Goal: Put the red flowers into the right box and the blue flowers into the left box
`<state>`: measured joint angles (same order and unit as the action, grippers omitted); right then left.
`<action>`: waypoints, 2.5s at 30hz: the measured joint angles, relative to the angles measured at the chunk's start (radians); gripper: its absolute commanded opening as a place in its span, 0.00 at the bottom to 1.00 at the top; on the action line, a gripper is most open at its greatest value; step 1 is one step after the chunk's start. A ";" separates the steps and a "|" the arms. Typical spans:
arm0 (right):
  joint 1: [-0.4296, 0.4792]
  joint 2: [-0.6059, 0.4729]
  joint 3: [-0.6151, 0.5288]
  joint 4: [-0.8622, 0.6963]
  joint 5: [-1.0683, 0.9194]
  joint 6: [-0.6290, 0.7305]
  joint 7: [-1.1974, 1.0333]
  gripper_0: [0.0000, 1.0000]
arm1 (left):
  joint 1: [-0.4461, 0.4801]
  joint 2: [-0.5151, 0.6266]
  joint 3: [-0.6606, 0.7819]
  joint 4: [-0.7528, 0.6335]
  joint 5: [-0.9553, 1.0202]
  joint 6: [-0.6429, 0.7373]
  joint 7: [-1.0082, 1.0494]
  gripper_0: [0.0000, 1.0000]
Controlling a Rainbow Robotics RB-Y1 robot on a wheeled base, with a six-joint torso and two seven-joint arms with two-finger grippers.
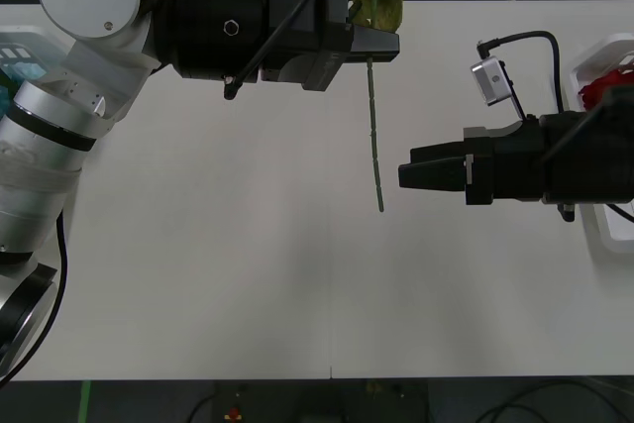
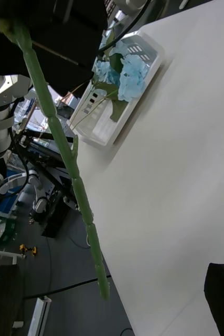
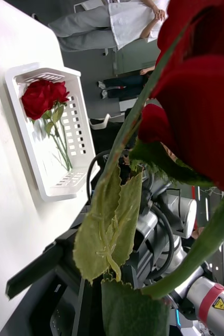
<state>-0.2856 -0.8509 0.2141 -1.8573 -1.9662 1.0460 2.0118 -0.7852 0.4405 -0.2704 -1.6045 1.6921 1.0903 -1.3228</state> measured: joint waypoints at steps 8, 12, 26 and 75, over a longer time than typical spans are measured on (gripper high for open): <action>0.000 0.026 0.072 -0.004 0.000 -0.051 -0.001 1.00 | 0.000 0.000 0.000 0.000 0.000 0.000 0.000 0.00; 0.000 0.053 0.073 -0.004 0.001 -0.052 -0.002 0.98 | 0.000 0.000 0.000 0.000 0.000 0.000 0.000 0.00; -0.015 0.111 0.105 -0.004 0.042 -0.118 -0.035 0.06 | 0.000 0.000 0.000 0.000 0.000 0.000 0.000 0.00; -0.061 0.035 0.083 0.007 0.322 -0.012 -0.486 0.00 | 0.024 0.026 0.054 -0.022 0.004 -0.051 0.000 1.00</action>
<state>-0.3471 -0.8163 0.2973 -1.8499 -1.6441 1.0343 1.5262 -0.7612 0.4663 -0.2164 -1.6265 1.6959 1.0391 -1.3228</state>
